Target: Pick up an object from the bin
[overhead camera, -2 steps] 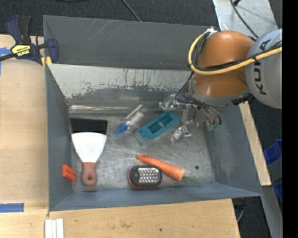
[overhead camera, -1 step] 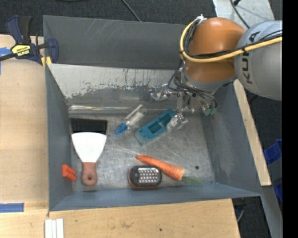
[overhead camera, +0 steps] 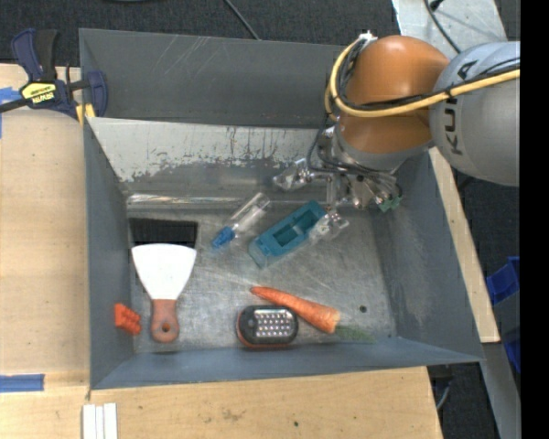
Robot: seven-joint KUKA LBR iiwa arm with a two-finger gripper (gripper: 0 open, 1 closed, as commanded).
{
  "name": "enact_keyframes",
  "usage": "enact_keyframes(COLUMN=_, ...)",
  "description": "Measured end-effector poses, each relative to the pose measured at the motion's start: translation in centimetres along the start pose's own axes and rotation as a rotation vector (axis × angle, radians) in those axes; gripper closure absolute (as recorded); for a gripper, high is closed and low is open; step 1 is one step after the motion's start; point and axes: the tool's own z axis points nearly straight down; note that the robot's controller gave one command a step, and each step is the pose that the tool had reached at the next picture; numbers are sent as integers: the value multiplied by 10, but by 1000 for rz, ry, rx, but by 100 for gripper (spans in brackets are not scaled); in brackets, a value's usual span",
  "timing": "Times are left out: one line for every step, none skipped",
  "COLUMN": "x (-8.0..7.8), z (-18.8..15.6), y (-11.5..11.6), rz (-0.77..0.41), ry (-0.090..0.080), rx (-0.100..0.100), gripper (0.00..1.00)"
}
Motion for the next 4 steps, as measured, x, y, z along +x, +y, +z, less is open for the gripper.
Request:
enact_keyframes(x=-3, z=67, y=2, rz=-64, ry=-7, rx=7, gripper=0)
enact_keyframes(x=-6, z=62, y=2, rz=-63, ry=-16, rx=8, gripper=100)
enact_keyframes(x=-6, z=62, y=2, rz=-63, ry=-16, rx=8, gripper=100)
enact_keyframes(x=-6, z=62, y=3, rz=-63, ry=-16, rx=8, gripper=100)
